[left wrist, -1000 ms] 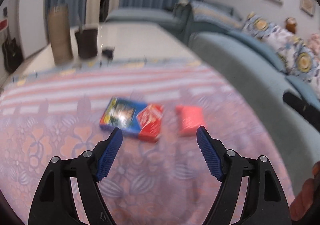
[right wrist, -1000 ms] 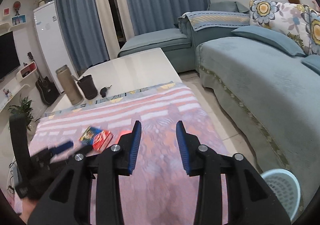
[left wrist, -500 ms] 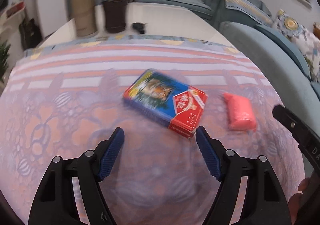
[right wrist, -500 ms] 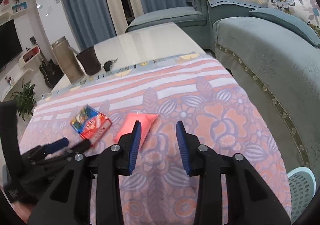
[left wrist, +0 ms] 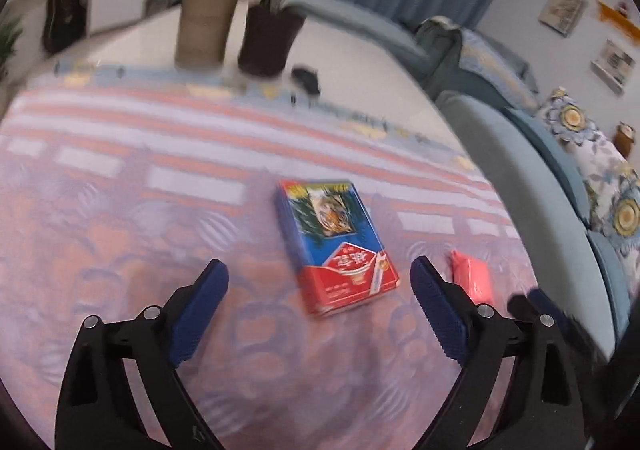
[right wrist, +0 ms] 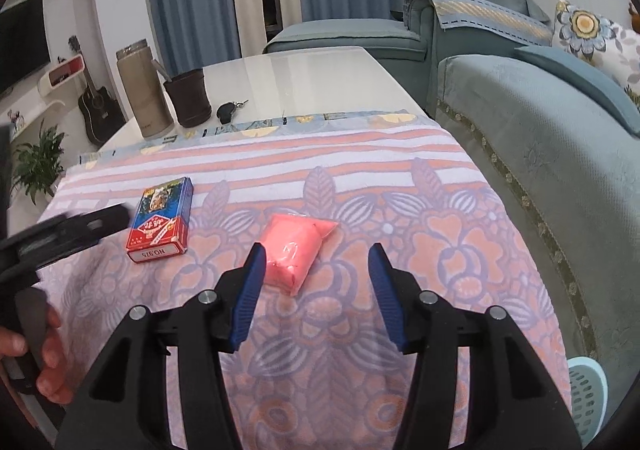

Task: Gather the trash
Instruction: 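Move both tools back to the table toward the card box and pink packet, then grasp the red-blue card box with the left tool while the right tool grasps the pink packet, then carry the card box and pink packet over the basket and open both tools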

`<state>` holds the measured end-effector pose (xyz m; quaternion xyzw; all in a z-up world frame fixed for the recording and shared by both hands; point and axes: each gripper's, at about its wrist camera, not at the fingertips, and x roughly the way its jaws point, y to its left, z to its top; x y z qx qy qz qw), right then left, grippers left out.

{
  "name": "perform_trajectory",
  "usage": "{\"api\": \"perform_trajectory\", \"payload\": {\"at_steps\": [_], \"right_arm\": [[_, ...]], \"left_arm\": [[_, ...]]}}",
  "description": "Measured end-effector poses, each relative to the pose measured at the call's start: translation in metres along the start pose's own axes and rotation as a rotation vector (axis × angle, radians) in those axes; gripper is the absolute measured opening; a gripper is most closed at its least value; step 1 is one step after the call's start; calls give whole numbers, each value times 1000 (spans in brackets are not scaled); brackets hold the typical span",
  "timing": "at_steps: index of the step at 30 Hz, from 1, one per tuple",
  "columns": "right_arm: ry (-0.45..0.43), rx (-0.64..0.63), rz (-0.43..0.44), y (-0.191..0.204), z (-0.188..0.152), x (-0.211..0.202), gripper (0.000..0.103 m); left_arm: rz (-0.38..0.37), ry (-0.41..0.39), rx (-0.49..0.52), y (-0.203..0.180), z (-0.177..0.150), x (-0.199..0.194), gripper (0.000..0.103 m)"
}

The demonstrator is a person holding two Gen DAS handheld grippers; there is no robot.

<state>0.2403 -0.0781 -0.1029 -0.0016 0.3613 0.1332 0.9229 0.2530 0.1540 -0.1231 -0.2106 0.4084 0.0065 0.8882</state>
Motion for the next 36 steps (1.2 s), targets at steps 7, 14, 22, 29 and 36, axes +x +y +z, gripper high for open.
{"api": "perform_trajectory", "payload": {"at_steps": [7,14,22,29,36], "right_arm": [[-20,31,-24,-4,-2,-4,58],[28,16,-2,3,0,2,59],[190,97,46,6,11,45,75],[214,94,-8,15,16,60,58],[156,-30,1,38,3,34,33]], "left_arm": [[129,-3,59,-35,1,30,89],[185,-8,148,-35,-4,27,62],[40,-28,90,0,-25,-9,58],[8,-24,78,2,-27,-11,58],[-37,-39,127,-9,-45,-33,58]]}}
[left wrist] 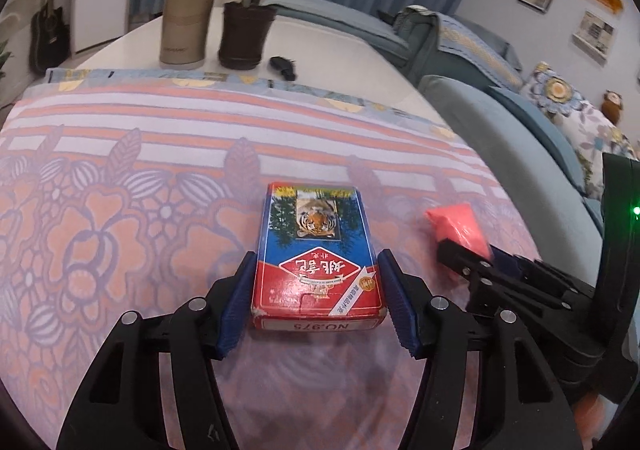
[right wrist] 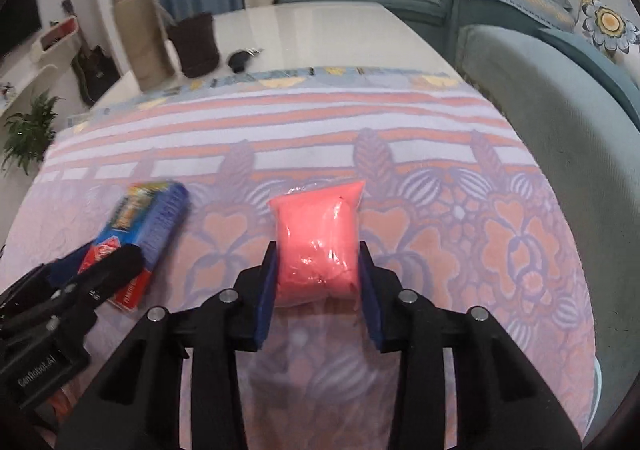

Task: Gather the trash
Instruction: 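Carry the card box and pink packet over the basket and open both tools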

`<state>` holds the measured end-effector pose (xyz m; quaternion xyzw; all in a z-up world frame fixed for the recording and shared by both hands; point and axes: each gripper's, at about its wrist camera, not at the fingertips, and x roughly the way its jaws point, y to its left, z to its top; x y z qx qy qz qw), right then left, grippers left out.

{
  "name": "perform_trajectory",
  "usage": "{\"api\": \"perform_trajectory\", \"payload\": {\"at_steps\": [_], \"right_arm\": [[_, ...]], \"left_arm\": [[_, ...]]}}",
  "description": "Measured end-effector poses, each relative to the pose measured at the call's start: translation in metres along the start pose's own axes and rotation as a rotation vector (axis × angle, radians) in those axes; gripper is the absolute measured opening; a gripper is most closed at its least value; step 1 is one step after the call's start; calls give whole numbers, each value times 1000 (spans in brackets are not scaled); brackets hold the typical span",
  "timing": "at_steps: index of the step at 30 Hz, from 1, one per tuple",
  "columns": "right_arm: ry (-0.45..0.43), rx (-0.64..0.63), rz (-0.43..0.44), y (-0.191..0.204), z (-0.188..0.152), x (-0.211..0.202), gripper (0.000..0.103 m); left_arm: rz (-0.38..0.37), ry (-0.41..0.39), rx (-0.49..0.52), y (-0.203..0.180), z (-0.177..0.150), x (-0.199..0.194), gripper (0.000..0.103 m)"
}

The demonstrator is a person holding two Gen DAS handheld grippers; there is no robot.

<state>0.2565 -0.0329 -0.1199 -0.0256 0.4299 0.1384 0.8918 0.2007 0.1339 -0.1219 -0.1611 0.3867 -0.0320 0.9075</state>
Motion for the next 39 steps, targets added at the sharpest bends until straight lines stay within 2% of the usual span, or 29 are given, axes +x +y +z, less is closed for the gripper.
{"api": "perform_trajectory", "payload": {"at_steps": [3,6,13,20,24,25,27,29,31,34,39], "right_arm": [[-45,3,15,-7,-15,-27,33],[-77,23,14,-22,-32,-55,33],[-91,76,17,-65,-95,-120,33],[-34,121,0,-94,-158,-138,33],[-36,151,13,-105,-172,-145,33],[-44,154,15,-105,-173,-148,33],[-69,179,18,-114,-175,-158,33],[-101,198,16,-122,-172,-169,33],[-133,213,2,-131,-170,-182,33],[-188,251,-31,-151,-168,-205,33],[-254,348,-109,-199,-175,-239,33]], "left_arm": [[-33,7,21,-10,-12,-16,58],[-75,48,57,-25,-31,-28,58],[-77,118,179,-65,-84,-55,58],[25,160,239,-85,-100,-41,66],[117,160,303,-98,-101,-34,58],[117,156,306,-100,-101,-34,57],[68,135,261,-101,-99,-40,57],[24,82,261,-111,-98,-52,57],[-16,17,302,-134,-93,-69,57],[-123,-35,344,-172,-83,-91,57],[-278,-70,415,-243,-77,-109,57]]}}
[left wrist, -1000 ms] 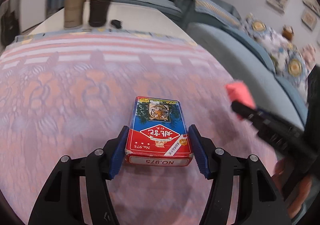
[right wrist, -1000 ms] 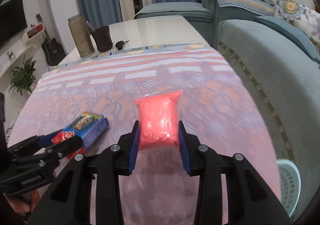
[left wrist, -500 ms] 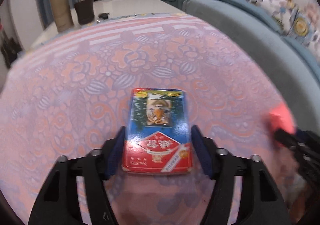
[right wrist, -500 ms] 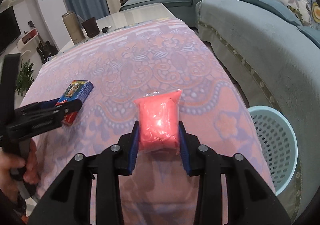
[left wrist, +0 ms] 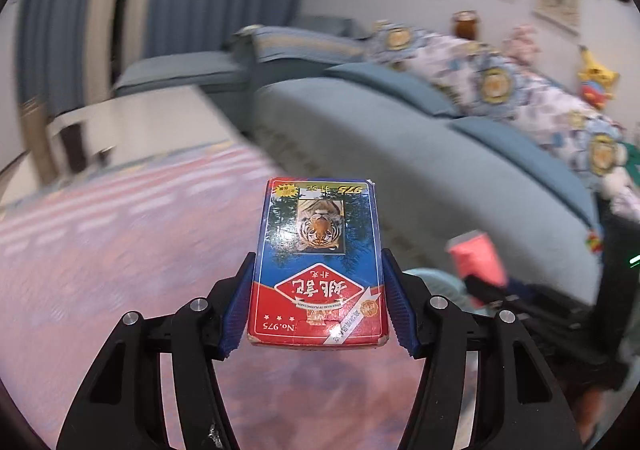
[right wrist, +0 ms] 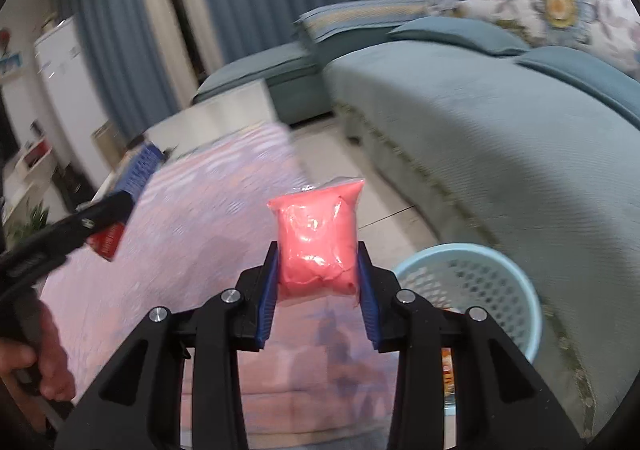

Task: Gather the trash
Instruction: 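Carry the card box and pink packet over the basket and open both tools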

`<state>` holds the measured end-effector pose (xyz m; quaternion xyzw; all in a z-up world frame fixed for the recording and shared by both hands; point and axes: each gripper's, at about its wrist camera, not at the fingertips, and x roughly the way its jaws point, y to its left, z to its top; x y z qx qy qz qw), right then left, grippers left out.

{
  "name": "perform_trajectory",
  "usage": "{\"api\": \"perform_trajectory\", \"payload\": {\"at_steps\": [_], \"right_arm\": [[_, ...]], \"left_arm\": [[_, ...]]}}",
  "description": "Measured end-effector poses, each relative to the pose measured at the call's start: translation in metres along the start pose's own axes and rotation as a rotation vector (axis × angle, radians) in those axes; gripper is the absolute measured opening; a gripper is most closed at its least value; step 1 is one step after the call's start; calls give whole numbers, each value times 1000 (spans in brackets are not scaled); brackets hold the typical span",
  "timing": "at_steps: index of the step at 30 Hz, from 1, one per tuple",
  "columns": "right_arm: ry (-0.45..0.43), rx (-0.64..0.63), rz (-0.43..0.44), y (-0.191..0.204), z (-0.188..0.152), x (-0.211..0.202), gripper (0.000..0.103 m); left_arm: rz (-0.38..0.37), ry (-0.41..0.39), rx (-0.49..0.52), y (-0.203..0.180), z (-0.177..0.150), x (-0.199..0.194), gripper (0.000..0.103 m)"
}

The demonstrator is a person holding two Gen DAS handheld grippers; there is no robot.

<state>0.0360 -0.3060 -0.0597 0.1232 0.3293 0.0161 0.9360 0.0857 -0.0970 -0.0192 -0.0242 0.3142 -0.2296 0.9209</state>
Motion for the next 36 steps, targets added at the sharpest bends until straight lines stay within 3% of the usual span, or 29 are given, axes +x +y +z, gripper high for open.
{"api": "perform_trajectory", "payload": {"at_steps": [6,9,14,19,28,32,36], "right_arm": [[25,135,-134,-71,0,0,33],[81,198,-205,-104,-10,14,33],[177,296,-254,-142,-31,41,35],[221,323,-273,-153,-44,56,36],[189,296,-258,-145,-42,43,40],[107,227,-253,-122,-29,18,43],[-29,132,-261,-91,-18,-14,44]], "left_arm": [[-167,62,39,-68,3,43,57],[-199,115,78,-91,-8,74,57],[-267,220,75,-102,-34,123,58],[-301,280,38,-96,-53,152,64],[-269,211,40,-77,-43,128,73],[-253,147,58,-74,-33,105,76],[-188,28,114,-63,-26,63,79]]}}
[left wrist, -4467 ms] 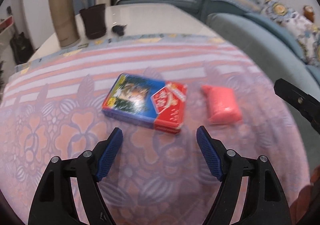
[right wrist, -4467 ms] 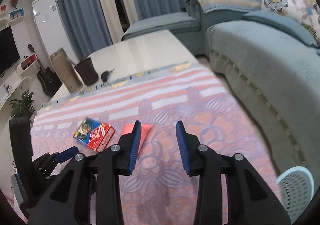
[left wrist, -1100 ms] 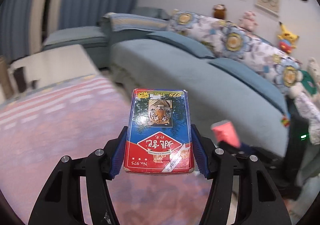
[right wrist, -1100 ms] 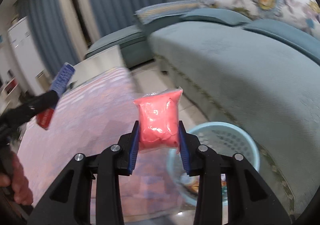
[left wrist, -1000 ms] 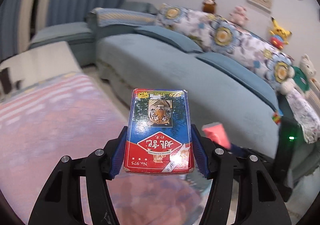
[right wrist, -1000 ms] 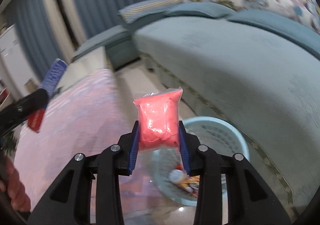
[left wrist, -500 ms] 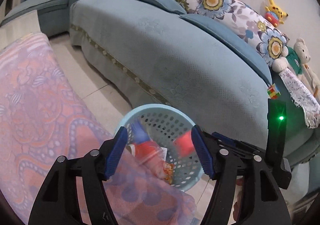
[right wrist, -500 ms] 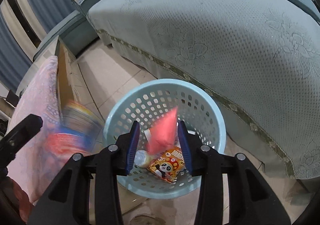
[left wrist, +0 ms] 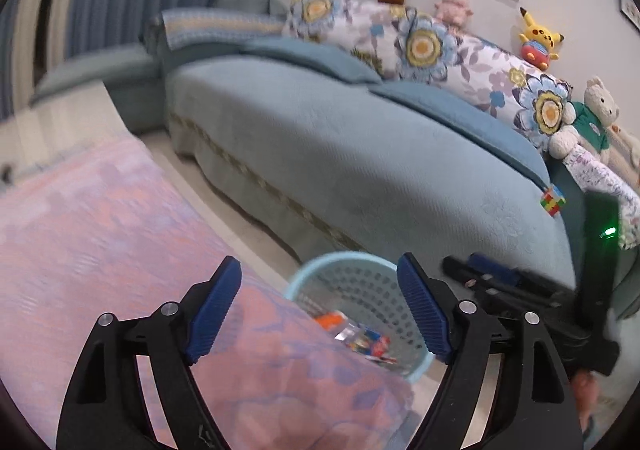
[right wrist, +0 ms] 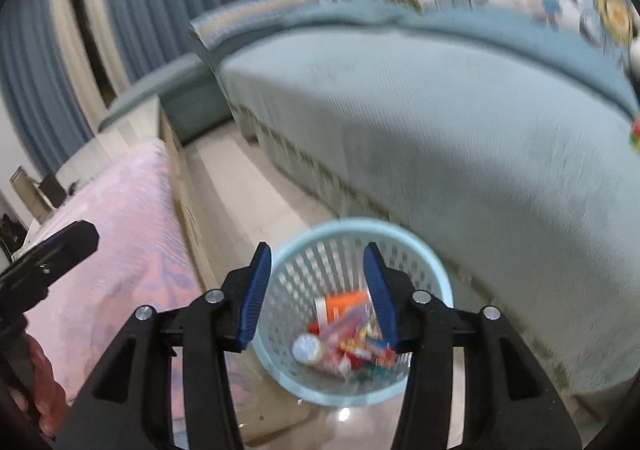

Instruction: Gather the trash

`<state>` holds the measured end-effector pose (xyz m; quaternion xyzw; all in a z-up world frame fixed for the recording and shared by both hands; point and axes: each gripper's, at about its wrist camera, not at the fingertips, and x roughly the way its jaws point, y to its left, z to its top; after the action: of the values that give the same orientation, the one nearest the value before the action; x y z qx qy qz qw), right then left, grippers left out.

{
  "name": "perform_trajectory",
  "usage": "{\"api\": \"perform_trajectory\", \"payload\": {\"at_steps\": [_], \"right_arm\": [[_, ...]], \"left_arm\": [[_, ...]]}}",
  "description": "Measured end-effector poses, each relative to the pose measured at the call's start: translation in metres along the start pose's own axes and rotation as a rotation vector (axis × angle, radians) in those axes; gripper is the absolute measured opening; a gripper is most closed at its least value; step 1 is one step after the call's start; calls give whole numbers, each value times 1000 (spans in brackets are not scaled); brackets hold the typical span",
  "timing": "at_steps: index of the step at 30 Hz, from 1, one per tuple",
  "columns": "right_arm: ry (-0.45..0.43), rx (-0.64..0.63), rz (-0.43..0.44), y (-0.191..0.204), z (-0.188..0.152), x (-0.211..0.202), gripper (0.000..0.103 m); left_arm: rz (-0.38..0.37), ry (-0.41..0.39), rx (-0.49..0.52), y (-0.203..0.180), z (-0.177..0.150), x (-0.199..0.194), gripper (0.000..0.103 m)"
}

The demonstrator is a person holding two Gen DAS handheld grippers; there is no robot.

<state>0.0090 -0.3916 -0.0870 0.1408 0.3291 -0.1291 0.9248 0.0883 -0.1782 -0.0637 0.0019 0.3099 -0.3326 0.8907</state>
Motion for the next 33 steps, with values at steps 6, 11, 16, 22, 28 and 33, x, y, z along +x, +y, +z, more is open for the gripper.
{"api": "perform_trajectory", "payload": {"at_steps": [6,11,16,22,28,33], "right_arm": [[-235,-90,-17,45,6,-61,44],[-314,-53,-35,69,-6,-83,44],[-363,-68,-73,83,-16,-89,44],[-327,-79,-76,91,-22,-79,44],[-284,-76,-79,89,-27,-65,44],[-292,-89,-94,93,-30,-64,44]], "left_arm": [[185,-234,24,7,-1,-73,84],[304,-311,47,5,-10,-107,91],[330,-294,71,4,-20,-107,91],[340,-267,16,19,-22,-96,91],[347,-248,-34,28,-24,-88,91],[342,-232,-35,31,-26,-84,91]]}}
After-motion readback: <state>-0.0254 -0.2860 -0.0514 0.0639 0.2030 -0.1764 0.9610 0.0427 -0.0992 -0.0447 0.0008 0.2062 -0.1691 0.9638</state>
